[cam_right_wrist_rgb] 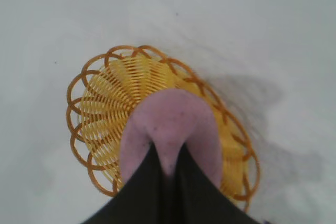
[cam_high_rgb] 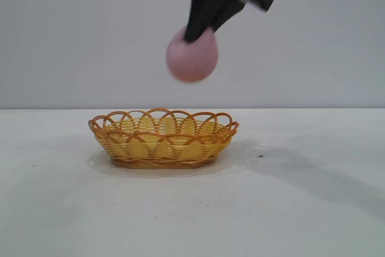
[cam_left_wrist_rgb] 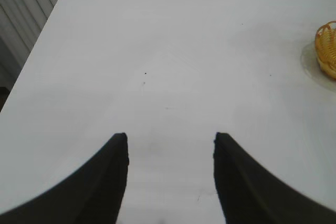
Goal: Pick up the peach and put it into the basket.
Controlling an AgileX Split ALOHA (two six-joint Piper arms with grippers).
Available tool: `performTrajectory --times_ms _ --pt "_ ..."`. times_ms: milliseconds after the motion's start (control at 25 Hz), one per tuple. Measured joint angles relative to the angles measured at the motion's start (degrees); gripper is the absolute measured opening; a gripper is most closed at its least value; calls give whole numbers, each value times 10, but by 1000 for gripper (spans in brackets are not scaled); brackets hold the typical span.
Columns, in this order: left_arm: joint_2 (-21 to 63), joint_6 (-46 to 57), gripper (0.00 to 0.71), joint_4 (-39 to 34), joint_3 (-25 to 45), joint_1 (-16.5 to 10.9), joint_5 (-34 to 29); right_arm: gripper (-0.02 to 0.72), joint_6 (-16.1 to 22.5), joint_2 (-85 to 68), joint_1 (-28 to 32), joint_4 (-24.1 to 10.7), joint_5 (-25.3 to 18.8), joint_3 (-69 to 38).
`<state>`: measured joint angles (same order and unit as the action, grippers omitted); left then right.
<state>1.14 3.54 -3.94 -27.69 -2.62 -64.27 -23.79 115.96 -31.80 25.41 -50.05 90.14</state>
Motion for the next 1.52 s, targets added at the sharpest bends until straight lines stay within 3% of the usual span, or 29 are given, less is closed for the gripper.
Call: performTrajectory --times_ms 280,320,400,560,640,800,840,960,1120,1200,1320,1520 --pt "0 0 321 0 0 0 0 0 0 80 -25 2 20 0" --pt "0 0 321 0 0 0 0 64 1 80 -25 2 24 0" --pt "0 0 321 0 0 0 0 64 1 80 -26 2 27 1" --pt "0 0 321 0 0 0 0 313 3 72 -26 -4 27 1" --pt "0 0 321 0 0 0 0 395 5 56 -24 -4 25 1" --pt "0 0 321 0 0 0 0 398 5 7 -14 -6 13 14" --pt "0 0 321 0 0 0 0 440 7 -5 -9 -9 12 24" --pt "0 0 321 0 0 0 0 424 57 -32 19 -52 10 54" --pt "0 0 321 0 0 0 0 424 178 -37 96 -181 4 65" --pt "0 0 321 0 0 0 0 424 220 -27 141 -224 -9 65" --pt "0 0 321 0 0 0 0 424 245 -10 201 -248 -17 56" --pt "0 0 321 0 0 0 0 424 259 14 243 -250 -30 50"
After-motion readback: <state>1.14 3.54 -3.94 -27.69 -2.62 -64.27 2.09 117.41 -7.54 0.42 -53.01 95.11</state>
